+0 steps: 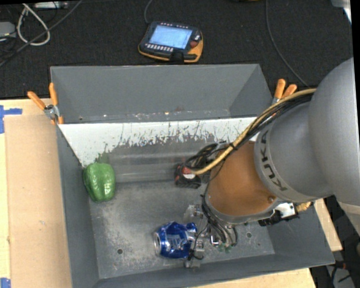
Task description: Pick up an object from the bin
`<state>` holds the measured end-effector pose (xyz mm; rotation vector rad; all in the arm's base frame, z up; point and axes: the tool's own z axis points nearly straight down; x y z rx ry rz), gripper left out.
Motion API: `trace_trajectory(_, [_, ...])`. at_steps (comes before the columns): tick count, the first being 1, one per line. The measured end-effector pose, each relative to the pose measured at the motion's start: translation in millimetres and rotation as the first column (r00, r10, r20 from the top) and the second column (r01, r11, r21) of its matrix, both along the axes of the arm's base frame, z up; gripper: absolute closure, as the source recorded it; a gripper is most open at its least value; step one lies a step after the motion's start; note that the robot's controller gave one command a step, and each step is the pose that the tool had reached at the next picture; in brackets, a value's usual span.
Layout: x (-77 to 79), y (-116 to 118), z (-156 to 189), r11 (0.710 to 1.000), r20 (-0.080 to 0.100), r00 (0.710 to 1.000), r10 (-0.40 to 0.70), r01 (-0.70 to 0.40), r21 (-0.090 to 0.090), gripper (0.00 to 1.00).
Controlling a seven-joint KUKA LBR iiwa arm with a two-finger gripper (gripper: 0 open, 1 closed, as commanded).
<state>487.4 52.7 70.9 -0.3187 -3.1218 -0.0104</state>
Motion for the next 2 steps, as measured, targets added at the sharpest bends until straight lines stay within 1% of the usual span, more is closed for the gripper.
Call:
trace_trajectory(1, [-7.0,-0.6,-1.0,0.997,0.001,0.997,-0.079,0.079,0.002,0.0])
trace_trajectory(2, [-4.9,3.4,-1.0,1.0,0.003,1.0,-0.017,0.017,0.001,0.0])
